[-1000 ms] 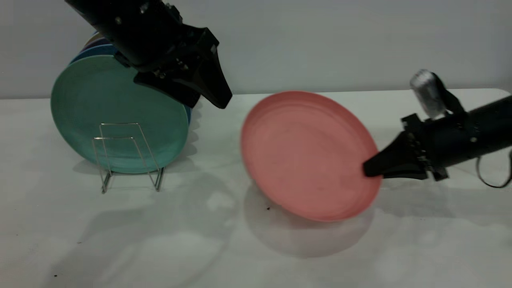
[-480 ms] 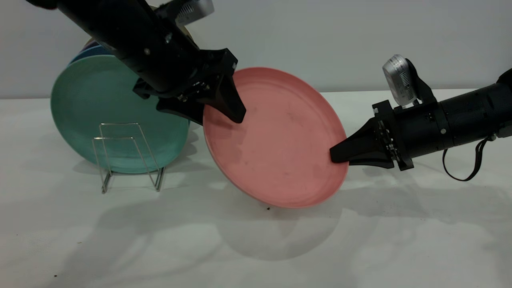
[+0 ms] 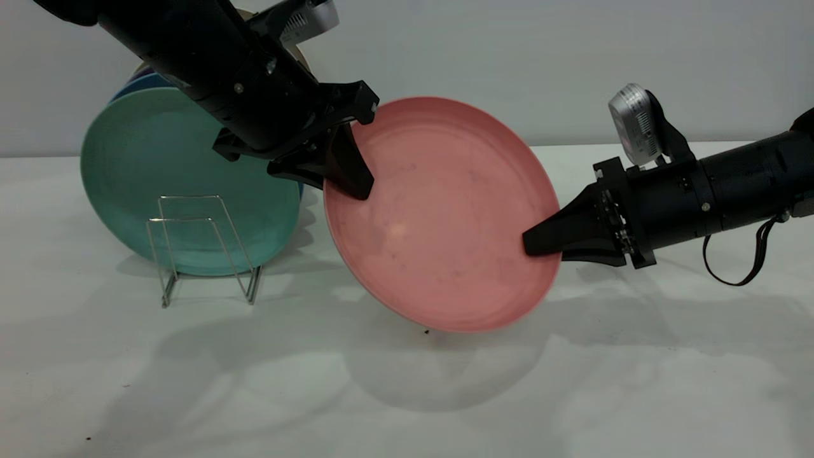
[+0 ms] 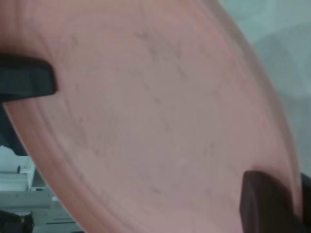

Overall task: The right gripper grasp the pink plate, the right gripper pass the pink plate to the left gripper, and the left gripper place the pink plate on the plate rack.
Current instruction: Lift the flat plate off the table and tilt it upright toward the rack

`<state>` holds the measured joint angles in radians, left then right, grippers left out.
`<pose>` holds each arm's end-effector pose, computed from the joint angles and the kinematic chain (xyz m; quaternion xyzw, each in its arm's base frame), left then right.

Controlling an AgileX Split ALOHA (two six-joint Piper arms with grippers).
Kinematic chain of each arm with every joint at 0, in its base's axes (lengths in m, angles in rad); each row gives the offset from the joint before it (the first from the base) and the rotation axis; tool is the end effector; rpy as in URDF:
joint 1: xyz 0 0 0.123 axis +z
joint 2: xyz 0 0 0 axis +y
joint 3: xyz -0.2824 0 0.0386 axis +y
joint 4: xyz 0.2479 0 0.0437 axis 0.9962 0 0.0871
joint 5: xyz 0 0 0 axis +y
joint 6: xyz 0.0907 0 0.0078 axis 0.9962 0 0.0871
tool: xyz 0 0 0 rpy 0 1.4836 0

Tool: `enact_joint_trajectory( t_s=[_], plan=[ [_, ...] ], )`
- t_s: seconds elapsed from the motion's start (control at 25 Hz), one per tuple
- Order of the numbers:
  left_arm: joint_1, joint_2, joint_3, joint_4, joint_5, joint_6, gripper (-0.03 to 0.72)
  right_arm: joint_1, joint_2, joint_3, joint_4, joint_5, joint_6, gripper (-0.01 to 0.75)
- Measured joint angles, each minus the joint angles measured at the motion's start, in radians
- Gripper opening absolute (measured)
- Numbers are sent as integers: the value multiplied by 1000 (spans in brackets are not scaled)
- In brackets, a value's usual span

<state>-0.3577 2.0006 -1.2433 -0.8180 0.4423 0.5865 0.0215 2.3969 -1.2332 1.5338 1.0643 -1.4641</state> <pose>0.3748 -0.1705 0.1531 0.1290 0.9374 -0.2220 0.2353 0.3886 0.0880 0.0355 -0.1038 0.8429 0.4999 0.1700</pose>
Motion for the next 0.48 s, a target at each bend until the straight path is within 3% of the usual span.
enact_joint_trajectory(
  t_s=[0.08, 0.32, 0.48],
  plan=[
    [0, 0, 0, -1, 5, 25, 71, 0, -18, 0, -3, 2, 2, 160],
    [6, -16, -2, -23, 6, 152, 71, -10, -182, 4, -28, 5, 23, 466],
    [26, -66, -1, 55, 22, 276, 69, -56, -369, 5, -34, 64, 63, 555]
  ],
)
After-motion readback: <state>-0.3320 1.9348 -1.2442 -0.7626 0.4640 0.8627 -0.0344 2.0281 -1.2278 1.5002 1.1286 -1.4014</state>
